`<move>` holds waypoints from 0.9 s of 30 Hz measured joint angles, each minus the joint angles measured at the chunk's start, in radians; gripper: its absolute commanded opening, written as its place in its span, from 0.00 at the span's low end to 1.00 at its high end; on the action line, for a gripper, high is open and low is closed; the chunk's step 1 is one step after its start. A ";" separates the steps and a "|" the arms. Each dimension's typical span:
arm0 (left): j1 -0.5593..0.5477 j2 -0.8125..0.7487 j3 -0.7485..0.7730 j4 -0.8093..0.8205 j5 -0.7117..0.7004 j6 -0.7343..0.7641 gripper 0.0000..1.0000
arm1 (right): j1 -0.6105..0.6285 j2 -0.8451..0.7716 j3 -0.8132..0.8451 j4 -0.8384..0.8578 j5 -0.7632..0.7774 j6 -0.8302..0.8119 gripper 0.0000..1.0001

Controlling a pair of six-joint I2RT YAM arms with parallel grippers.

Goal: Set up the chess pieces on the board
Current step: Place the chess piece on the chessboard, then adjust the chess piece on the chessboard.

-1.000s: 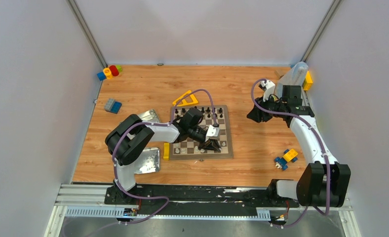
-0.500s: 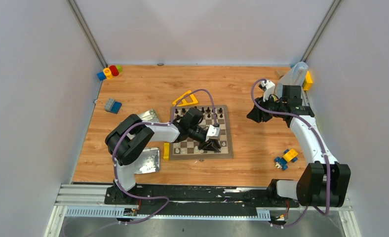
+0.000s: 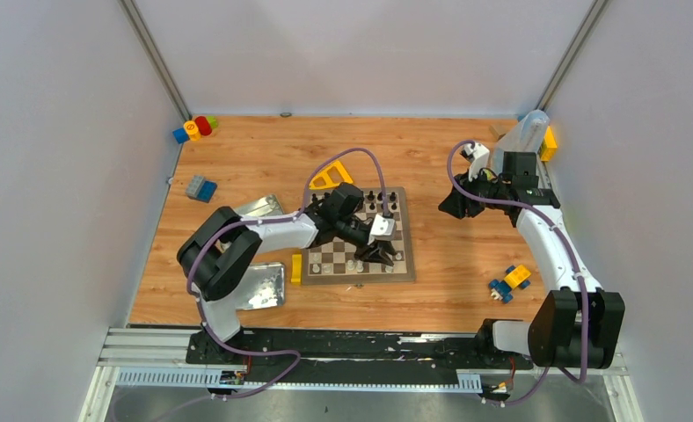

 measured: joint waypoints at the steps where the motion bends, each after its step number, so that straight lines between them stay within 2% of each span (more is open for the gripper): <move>1: 0.000 -0.011 0.008 -0.012 -0.001 0.000 0.40 | 0.000 0.000 0.000 0.000 -0.002 -0.001 0.34; 5: 0.000 -0.060 0.045 -0.091 -0.011 0.015 0.41 | 0.004 0.000 0.000 -0.004 -0.016 -0.009 0.34; 13: 0.029 -0.249 0.065 -0.403 -0.114 0.113 0.40 | 0.104 -0.002 0.000 -0.020 -0.033 -0.039 0.36; 18: 0.169 -0.408 0.077 -0.612 -0.178 0.136 0.42 | 0.249 -0.021 -0.013 -0.051 0.002 -0.082 0.37; 23: 0.343 -0.526 0.088 -0.758 -0.282 0.122 0.44 | 0.452 -0.021 -0.026 -0.072 0.070 -0.114 0.38; 27: 0.407 -0.610 0.087 -0.829 -0.376 0.089 0.49 | 0.576 0.041 -0.011 -0.076 0.094 -0.134 0.41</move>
